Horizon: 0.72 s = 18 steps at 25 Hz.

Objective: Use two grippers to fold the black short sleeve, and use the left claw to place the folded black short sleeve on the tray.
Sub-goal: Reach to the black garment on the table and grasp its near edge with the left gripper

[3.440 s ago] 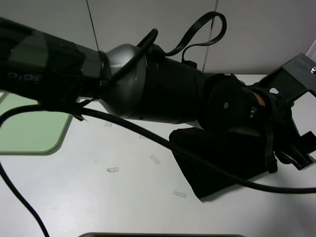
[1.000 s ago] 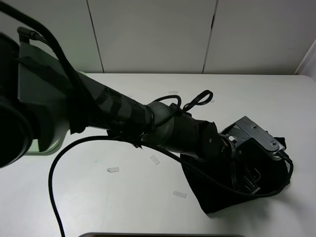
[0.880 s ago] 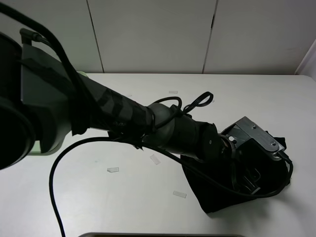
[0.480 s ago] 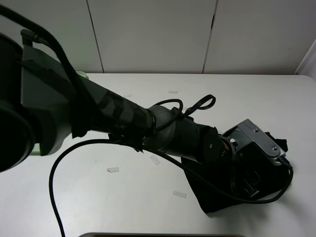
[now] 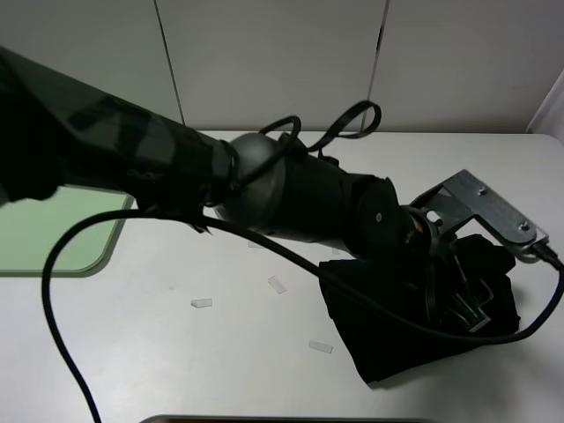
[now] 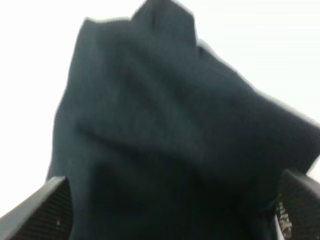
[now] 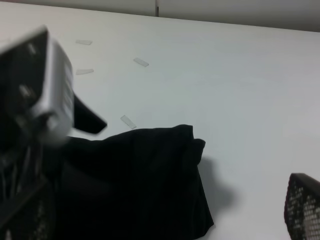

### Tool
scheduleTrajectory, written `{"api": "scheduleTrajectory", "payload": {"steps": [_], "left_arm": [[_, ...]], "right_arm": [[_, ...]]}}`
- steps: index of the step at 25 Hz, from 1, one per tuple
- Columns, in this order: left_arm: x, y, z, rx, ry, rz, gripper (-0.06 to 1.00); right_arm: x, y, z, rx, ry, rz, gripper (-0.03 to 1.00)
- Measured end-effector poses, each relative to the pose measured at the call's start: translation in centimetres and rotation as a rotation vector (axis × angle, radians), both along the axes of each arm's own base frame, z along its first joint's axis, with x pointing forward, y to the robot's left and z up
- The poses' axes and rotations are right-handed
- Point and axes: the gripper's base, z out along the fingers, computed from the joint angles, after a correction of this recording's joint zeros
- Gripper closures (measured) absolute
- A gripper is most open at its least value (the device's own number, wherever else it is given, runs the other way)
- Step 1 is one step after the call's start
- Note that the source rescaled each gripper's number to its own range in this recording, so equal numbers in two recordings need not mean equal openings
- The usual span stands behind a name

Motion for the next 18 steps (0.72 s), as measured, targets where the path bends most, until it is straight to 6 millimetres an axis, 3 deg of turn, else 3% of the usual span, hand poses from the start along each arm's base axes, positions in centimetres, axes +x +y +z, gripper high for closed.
{"api": "scheduleTrajectory", "payload": {"steps": [4, 10, 18], "left_arm": [[1.7, 1.6, 3.1, -0.031, 0.002, 0.027, 0.14], [6.1, 6.5, 7.8, -0.038, 0.053, 0.104, 0.14], [10.3, 11.9, 12.0, 0.068, 0.262, 0.040, 0.14]], "right_arm": [[0.0, 0.0, 0.0, 0.000, 0.000, 0.000, -0.03], [0.0, 0.0, 0.0, 0.000, 0.000, 0.000, -0.03], [0.0, 0.0, 0.0, 0.000, 0.000, 0.000, -0.03]]}}
